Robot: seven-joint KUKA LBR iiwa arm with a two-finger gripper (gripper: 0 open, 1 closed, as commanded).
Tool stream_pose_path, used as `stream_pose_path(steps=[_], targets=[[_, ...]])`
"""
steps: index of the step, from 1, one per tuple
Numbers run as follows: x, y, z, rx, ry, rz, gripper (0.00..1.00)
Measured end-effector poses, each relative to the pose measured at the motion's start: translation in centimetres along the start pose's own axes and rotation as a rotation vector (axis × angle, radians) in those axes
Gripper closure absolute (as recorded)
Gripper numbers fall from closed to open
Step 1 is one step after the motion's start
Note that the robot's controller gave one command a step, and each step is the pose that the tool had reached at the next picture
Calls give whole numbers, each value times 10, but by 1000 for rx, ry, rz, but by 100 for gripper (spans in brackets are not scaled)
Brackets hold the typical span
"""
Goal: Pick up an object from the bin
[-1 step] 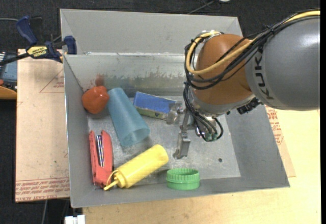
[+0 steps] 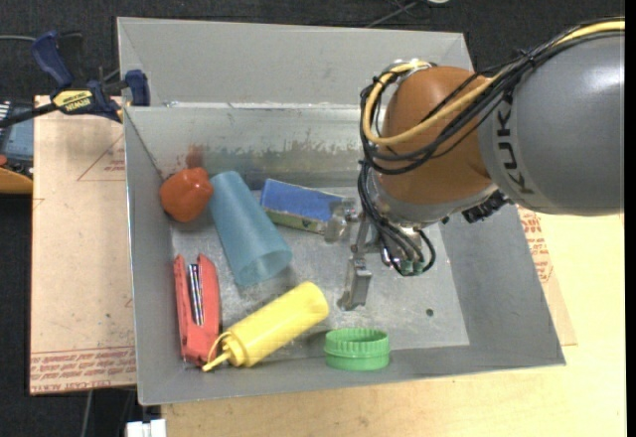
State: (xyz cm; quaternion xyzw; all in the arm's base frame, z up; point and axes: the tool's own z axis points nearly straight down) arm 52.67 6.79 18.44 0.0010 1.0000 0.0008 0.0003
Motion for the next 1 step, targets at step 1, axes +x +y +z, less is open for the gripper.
stream_pose_path(steps=[1], targets=[[0, 14, 18, 1, -10, -9, 0]])
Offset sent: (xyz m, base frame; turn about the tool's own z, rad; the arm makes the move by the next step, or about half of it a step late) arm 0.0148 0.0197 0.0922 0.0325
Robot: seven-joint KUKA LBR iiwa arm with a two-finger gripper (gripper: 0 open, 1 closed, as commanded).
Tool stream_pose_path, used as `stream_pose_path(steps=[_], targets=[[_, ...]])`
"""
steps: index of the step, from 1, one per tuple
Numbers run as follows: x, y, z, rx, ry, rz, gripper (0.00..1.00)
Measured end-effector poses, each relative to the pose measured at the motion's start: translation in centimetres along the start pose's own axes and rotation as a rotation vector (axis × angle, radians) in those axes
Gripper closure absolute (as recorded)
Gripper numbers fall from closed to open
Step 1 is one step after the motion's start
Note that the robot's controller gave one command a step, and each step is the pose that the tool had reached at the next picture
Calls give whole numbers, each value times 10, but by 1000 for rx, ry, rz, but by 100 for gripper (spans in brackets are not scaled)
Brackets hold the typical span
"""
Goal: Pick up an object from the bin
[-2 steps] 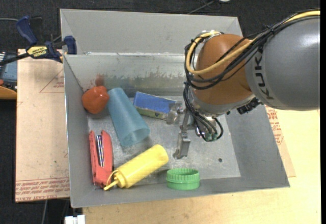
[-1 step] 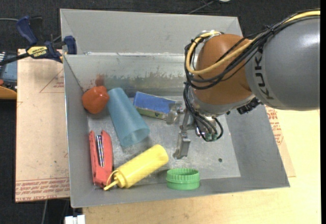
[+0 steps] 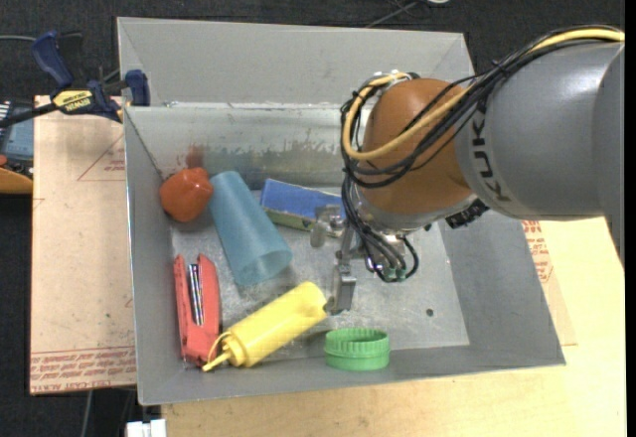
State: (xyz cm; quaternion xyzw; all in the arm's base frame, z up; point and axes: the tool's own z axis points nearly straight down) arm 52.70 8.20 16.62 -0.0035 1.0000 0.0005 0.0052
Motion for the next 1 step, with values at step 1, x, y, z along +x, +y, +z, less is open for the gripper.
stream_pose_path(steps=[1], targets=[[-11, 6, -81, -1, 4, 27, 0]])
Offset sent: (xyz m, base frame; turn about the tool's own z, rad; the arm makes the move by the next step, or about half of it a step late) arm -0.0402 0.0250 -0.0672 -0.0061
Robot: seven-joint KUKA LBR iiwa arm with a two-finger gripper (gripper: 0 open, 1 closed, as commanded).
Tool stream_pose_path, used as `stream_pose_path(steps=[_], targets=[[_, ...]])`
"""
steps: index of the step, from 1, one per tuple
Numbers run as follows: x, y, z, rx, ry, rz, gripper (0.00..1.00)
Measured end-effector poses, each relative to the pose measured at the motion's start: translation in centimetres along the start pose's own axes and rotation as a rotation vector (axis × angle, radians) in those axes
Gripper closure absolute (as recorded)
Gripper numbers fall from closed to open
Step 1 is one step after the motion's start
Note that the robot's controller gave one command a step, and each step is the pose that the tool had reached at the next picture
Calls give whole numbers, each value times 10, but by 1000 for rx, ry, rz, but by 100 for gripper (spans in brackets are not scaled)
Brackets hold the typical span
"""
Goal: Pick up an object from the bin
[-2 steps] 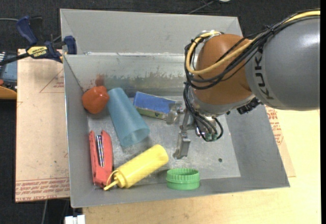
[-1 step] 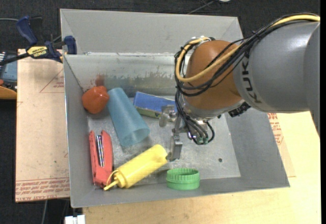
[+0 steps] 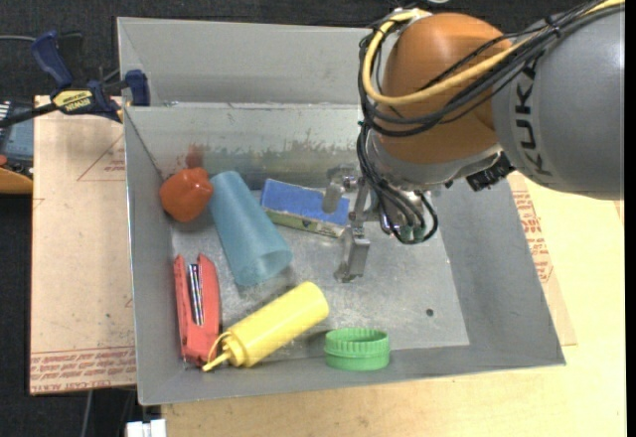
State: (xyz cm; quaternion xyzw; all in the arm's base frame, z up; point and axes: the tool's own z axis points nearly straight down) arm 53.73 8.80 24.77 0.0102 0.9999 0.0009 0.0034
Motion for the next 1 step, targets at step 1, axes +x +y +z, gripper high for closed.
stream_pose_path(steps=[1], targets=[[30, 11, 82, -1, 2, -19, 0]])
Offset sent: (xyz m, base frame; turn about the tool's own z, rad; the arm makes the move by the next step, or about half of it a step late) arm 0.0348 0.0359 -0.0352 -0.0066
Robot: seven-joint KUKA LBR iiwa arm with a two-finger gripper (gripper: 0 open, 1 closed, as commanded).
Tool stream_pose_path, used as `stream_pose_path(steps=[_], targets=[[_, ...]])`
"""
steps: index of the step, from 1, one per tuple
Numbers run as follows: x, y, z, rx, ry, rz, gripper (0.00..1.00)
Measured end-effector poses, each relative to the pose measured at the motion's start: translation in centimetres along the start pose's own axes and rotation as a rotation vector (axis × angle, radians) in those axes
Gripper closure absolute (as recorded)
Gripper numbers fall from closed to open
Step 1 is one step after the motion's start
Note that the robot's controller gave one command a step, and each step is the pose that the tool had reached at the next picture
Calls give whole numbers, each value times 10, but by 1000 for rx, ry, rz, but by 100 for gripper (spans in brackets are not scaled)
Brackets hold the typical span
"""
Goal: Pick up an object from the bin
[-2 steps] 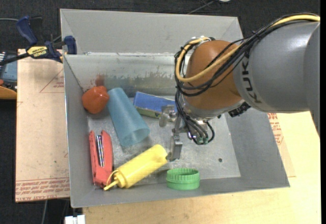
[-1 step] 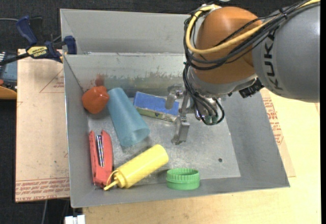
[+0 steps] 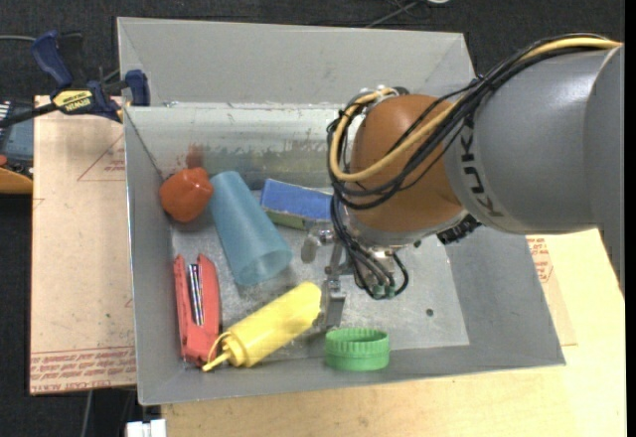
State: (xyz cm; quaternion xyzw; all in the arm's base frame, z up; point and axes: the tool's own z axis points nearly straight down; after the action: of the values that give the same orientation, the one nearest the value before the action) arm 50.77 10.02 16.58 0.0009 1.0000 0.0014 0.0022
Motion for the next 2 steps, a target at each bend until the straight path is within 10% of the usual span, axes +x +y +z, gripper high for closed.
stream_pose_path(steps=[1, 2], targets=[[-68, 25, -50, -4, -27, 9, 0], [-18, 40, 68, 4, 9, 23, 0]])
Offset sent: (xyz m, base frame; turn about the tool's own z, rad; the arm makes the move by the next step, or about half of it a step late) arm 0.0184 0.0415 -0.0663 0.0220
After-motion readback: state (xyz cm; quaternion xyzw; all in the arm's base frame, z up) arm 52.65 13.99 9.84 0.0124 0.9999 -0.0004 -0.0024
